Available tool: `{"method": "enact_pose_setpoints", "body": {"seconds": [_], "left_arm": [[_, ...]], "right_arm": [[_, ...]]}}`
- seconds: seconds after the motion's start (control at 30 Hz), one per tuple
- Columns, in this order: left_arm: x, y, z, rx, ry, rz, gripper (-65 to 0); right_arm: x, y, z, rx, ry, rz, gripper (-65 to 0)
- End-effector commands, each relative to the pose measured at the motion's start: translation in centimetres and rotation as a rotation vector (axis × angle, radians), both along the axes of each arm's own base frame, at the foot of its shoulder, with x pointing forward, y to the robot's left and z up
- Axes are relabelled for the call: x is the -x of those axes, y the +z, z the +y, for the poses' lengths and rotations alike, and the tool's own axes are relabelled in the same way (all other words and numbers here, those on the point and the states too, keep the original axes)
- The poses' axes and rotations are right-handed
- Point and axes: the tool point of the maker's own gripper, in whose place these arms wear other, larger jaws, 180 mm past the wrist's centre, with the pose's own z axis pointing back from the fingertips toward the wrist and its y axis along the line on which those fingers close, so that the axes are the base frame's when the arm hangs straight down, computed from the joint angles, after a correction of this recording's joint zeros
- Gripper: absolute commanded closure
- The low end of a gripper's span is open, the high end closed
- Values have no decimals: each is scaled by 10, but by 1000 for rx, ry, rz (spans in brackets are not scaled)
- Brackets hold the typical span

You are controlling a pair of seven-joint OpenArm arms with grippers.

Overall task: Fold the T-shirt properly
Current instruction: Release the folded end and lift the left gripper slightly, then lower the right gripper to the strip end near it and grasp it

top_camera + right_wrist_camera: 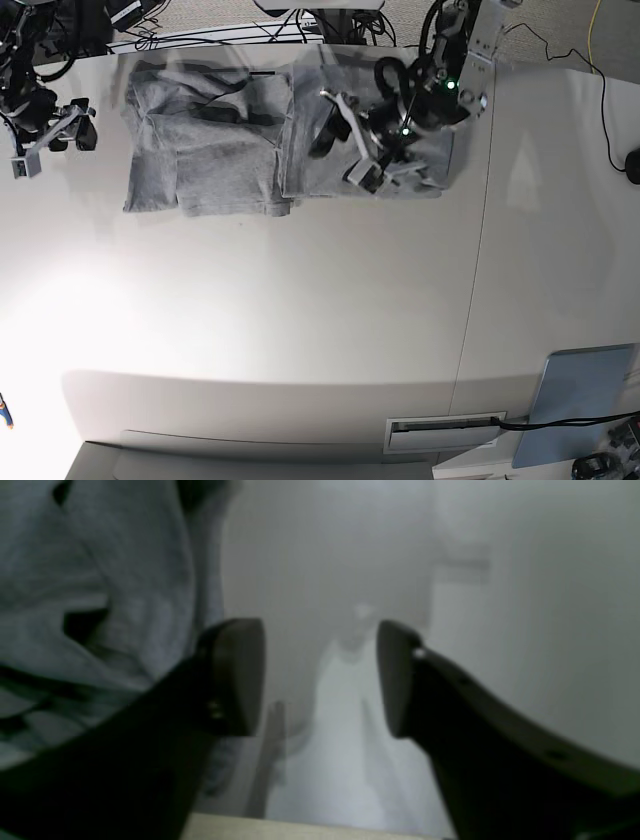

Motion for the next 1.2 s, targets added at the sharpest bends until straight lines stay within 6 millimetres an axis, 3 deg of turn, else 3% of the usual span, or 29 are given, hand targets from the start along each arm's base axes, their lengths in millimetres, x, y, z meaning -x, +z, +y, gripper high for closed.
{"method": "enact_pose_setpoints", "body": {"seconds": [0.0, 0.13, 0.43, 0.83, 1.03, 1.17], "left_arm": [[-2, 10, -3, 31, 3, -30, -371], [5, 5, -2, 18, -3, -17, -371], [5, 5, -2, 18, -3, -17, -371], [5, 5, -2, 17, -2, -16, -371], [5, 4, -2, 13, -3, -13, -371], [3, -1, 5, -43, 1, -24, -371]], "right_arm": [[-9, 12, 0, -6, 17, -40, -386], [-13, 13, 14, -69, 38, -55, -387], [-8, -19, 63, -139, 136, 62, -386], [3, -41, 103, -251, 104, 88, -386], [4, -43, 108, -270, 94, 82, -386], [-4, -32, 87, -235, 56, 31, -386]]}}
